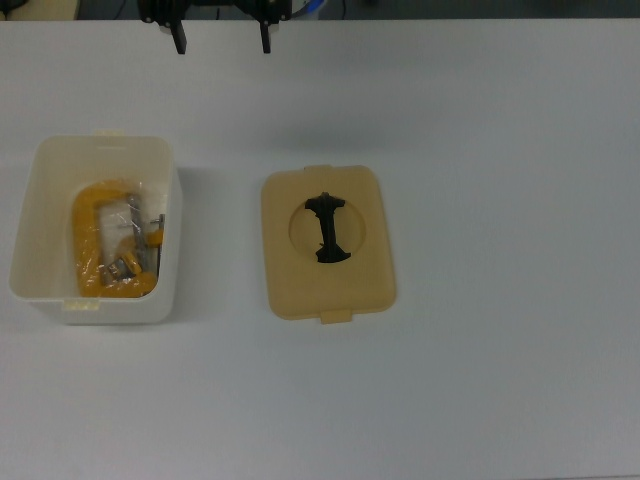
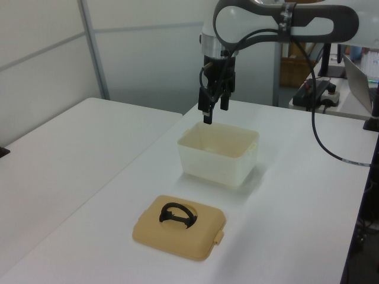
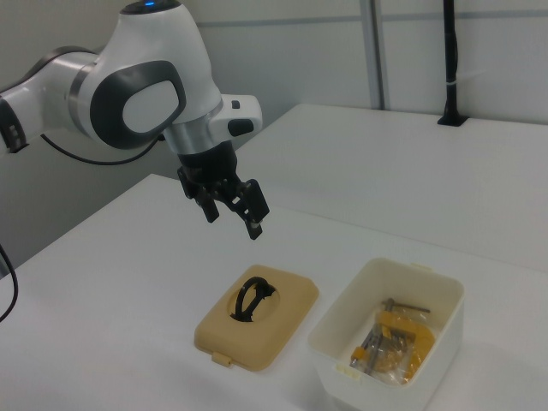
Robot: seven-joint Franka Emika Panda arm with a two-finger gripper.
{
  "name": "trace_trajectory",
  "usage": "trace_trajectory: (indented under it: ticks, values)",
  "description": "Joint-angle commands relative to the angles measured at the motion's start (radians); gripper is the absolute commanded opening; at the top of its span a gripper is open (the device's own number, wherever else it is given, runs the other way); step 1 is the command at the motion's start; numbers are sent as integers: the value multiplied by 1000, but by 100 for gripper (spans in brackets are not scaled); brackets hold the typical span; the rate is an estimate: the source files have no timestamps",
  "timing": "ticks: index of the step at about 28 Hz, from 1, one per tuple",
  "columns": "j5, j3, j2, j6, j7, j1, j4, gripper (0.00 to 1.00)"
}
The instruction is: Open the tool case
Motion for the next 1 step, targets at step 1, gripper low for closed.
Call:
trace_trajectory:
  ticks: [1]
  values:
    - [-16, 5, 8, -36, -29, -2, 27, 100]
